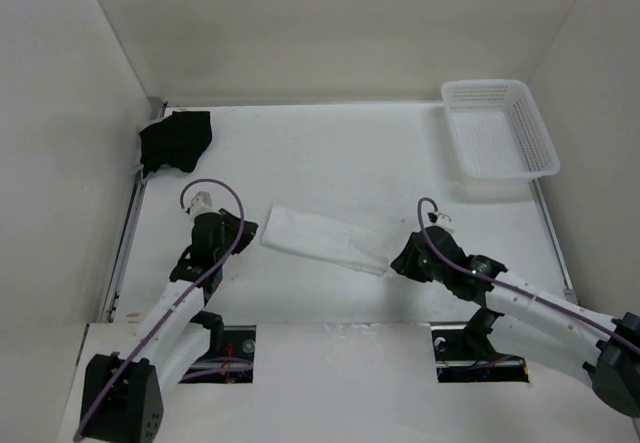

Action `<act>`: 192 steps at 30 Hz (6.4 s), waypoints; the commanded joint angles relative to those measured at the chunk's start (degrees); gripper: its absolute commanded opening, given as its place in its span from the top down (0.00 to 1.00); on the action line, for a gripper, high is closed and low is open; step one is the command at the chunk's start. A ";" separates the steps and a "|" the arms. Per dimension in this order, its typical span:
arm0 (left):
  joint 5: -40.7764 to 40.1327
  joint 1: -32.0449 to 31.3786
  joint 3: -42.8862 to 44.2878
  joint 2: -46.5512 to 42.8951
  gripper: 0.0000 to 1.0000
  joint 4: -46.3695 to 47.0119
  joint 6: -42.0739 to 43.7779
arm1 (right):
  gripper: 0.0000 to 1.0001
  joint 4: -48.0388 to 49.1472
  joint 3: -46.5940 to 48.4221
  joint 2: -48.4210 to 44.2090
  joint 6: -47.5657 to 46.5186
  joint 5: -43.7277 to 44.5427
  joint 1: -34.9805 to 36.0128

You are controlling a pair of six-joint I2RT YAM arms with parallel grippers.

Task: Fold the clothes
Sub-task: Fold the tank top

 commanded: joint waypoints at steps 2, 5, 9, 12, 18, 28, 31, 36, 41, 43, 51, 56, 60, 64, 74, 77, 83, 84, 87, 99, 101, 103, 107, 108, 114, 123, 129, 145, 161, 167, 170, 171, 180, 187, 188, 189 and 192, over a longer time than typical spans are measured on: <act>-6.98 -14.08 8.25 8.03 0.90 3.94 -1.52 | 0.62 -4.83 4.62 -1.86 1.60 3.43 2.96; -9.19 -22.08 11.67 17.16 0.90 9.03 -1.61 | 0.66 0.61 4.53 2.09 1.16 3.34 3.76; -9.64 -26.33 13.88 29.40 0.90 15.72 -1.78 | 0.73 6.78 5.41 9.75 0.37 1.66 3.41; -8.75 -26.41 12.49 30.03 0.89 16.08 -2.92 | 0.64 7.22 5.23 10.72 1.16 4.73 3.49; -12.26 -27.30 5.10 19.32 0.81 10.73 -5.47 | 0.74 10.12 5.06 15.20 1.16 4.31 3.58; -15.79 -23.96 4.57 2.69 0.74 -5.53 -1.35 | 0.91 3.99 7.51 12.40 2.65 1.76 7.09; -15.87 -22.12 4.48 1.29 0.73 -9.83 0.23 | 0.90 0.47 7.43 8.54 3.62 0.88 8.06; -14.64 -17.37 2.11 1.37 0.64 -9.24 1.03 | 0.87 2.21 3.92 5.53 4.76 -5.71 7.71; -11.92 -16.22 2.54 8.57 0.60 -2.73 2.35 | 0.84 5.64 1.28 11.86 4.76 -7.56 7.71; -12.01 -16.05 2.28 10.07 0.60 -0.80 1.91 | 0.79 5.82 1.36 12.22 4.68 -8.00 7.80; -9.90 -14.99 0.35 11.92 0.62 8.42 1.38 | 0.54 2.48 2.42 -0.61 4.24 -5.37 6.23; -10.68 -11.84 1.84 17.61 0.85 12.12 1.12 | 0.76 9.22 0.23 3.76 1.34 -4.84 -3.87; -9.38 -7.44 2.63 23.33 0.95 15.11 0.50 | 0.84 14.51 -1.27 8.78 0.63 -5.45 -6.79; -4.81 -3.48 2.90 28.08 0.95 19.59 -0.90 | 0.90 17.59 -2.94 11.94 1.60 -4.67 -7.14; -11.81 -11.47 -3.78 -1.41 0.59 -0.24 1.74 | 0.67 15.30 -1.63 4.12 2.22 0.09 -5.29; -16.56 -16.20 -1.86 -9.94 0.68 -10.16 -1.51 | 0.65 18.20 -0.49 7.72 0.29 -0.97 -4.94; -24.88 -43.55 4.72 2.80 0.75 -5.23 -15.73 | 0.64 23.99 0.57 13.96 -1.04 -2.11 -5.29; -25.80 -45.21 5.35 4.35 0.74 -4.40 -16.11 | 0.64 24.71 0.75 14.50 -1.13 -2.37 -5.21; -30.28 -55.82 11.83 18.71 0.70 2.16 -18.65 | 0.66 25.77 1.36 15.82 -1.13 -3.16 -4.86; -27.66 -62.01 23.46 40.57 0.80 13.62 -21.73 | 0.67 24.27 -1.01 8.09 -1.21 -2.90 -4.86; -28.00 -62.54 23.03 40.23 0.81 12.22 -23.83 | 0.66 24.10 -1.01 7.91 -1.65 -3.34 -5.29; -28.35 -62.71 21.80 38.47 0.80 10.03 -25.95 | 0.66 24.10 -0.75 8.43 -2.18 -3.43 -5.21; -29.93 -64.73 20.21 33.99 0.75 5.29 -28.50 | 0.65 24.01 -0.48 10.10 -2.88 -3.43 -5.21; -30.02 -65.26 20.30 33.46 0.74 3.79 -29.29 | 0.65 23.92 -0.48 10.28 -2.97 -3.52 -5.21; -28.01 -66.32 19.95 34.24 0.72 -1.24 -35.62 | 0.65 24.36 -0.22 11.69 -2.71 -3.17 -4.94; -25.89 -63.77 19.42 40.04 0.73 6.23 -37.12 | 0.65 24.62 -0.30 11.69 -2.53 -3.34 -4.59; -24.84 -62.98 19.07 41.45 0.75 8.61 -36.94 | 0.65 24.71 -0.22 12.13 -2.80 -3.43 -4.59; -22.29 -62.54 18.45 44.44 0.87 14.06 -36.41 | 0.68 26.29 0.05 15.82 -2.62 -3.60 -3.80; -20.62 -64.38 15.03 37.94 0.98 14.06 -36.94 | 0.89 25.85 0.66 18.11 -3.06 -2.02 -3.98; -19.57 -65.70 14.32 38.81 0.96 13.27 -39.13 | 0.88 26.03 -0.30 18.37 -3.06 -1.50 -4.33; -18.25 -65.79 13.62 40.92 0.94 14.23 -41.24 | 0.88 26.29 -0.92 18.19 -2.80 -0.80 -4.24; -17.90 -65.79 13.36 41.62 0.92 14.93 -41.77 | 0.86 26.03 -1.01 17.84 -2.80 -0.53 -4.24; -16.57 -66.67 13.00 40.23 0.72 18.19 -39.06 | 0.74 14.63 -1.45 6.08 -1.13 3.42 -1.26; -22.36 -69.30 11.60 27.76 0.77 11.18 -31.94 | 0.77 7.57 3.21 0.43 -0.25 4.04 4.62; -24.20 -69.66 11.95 25.74 0.77 8.90 -30.80 | 0.80 8.62 3.39 1.74 0.10 4.04 5.77; -26.05 -69.40 12.47 24.07 0.77 6.79 -29.57 | 0.83 10.02 3.39 3.50 0.28 3.78 6.74; -29.05 -64.32 14.32 21.68 0.75 2.12 -25.09 | 0.88 14.06 3.21 8.16 0.80 1.58 9.46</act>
